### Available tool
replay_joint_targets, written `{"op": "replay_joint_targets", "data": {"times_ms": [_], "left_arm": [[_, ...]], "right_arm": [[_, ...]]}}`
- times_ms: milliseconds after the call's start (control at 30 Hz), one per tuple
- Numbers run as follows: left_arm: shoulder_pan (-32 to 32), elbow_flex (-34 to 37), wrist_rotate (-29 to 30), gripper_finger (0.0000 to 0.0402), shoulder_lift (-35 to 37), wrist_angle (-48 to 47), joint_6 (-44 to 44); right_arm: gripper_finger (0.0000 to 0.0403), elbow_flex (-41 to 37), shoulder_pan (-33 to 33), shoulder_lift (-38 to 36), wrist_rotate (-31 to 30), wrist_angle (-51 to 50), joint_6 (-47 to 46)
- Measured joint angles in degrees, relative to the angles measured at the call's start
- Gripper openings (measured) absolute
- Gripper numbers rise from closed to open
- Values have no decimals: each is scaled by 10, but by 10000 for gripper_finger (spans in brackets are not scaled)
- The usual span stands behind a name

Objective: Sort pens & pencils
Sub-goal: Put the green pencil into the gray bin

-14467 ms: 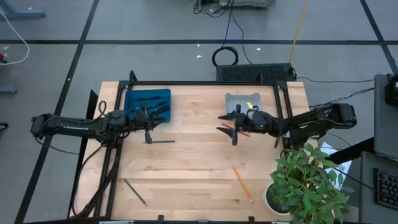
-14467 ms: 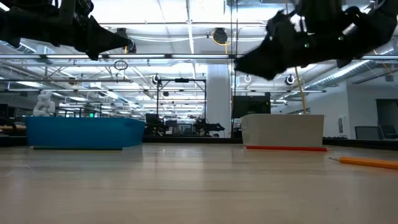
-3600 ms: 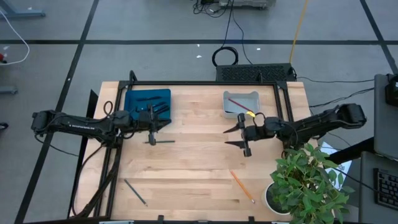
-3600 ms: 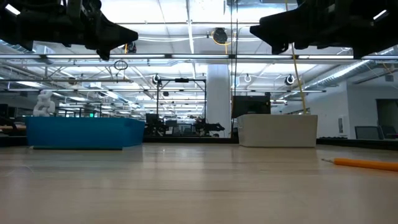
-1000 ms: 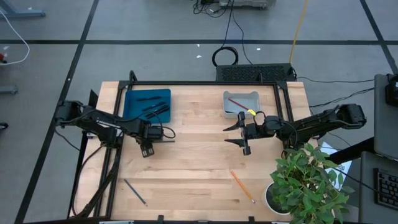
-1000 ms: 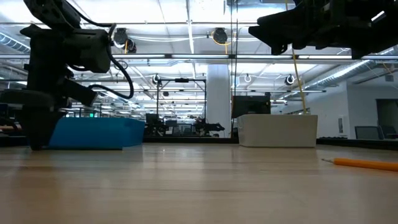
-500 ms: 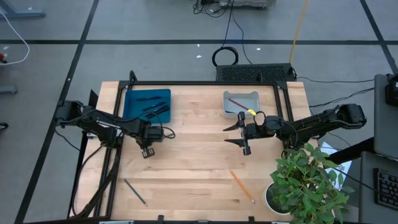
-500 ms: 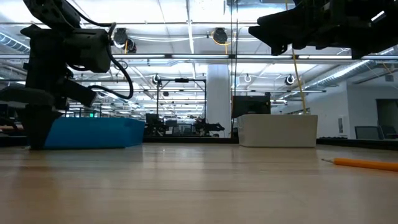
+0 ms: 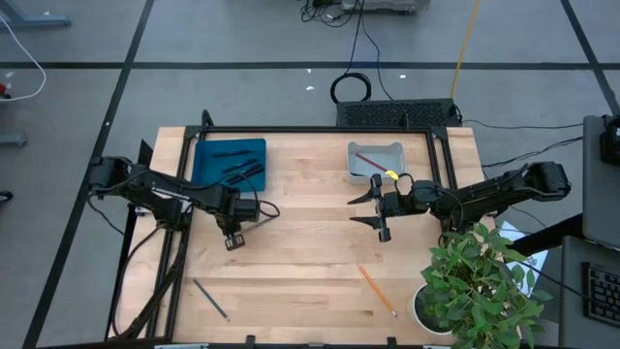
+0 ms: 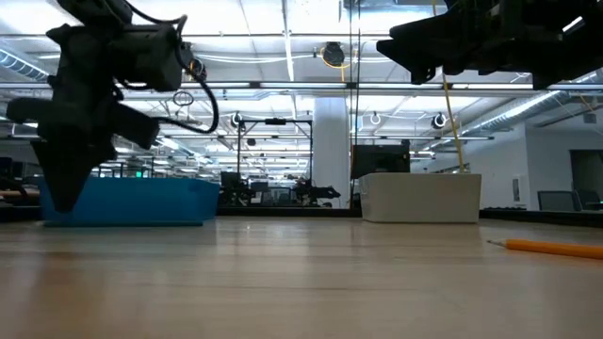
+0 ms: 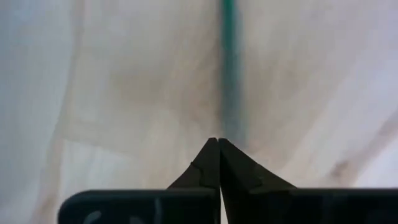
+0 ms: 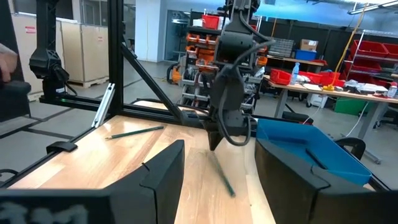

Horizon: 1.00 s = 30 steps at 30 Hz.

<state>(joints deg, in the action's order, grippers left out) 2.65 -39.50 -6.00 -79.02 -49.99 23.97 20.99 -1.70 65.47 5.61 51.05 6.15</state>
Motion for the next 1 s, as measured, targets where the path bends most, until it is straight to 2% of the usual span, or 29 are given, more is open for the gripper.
{"op": "replay_joint_targets", "data": {"times_ms": [433, 600, 767, 1000], "left_arm": [[23, -34, -15, 1, 1, 0, 20], [46, -34, -16, 0, 1, 45, 52], [104, -35, -18, 0, 1, 104, 112], [228, -42, 33, 0, -39, 206, 239]], "right_arm": [[185, 0, 0, 0, 0, -1, 1], [185, 0, 0, 0, 0, -1, 1], [185, 0, 0, 0, 0, -1, 1], [185, 0, 0, 0, 0, 1, 1]]}}
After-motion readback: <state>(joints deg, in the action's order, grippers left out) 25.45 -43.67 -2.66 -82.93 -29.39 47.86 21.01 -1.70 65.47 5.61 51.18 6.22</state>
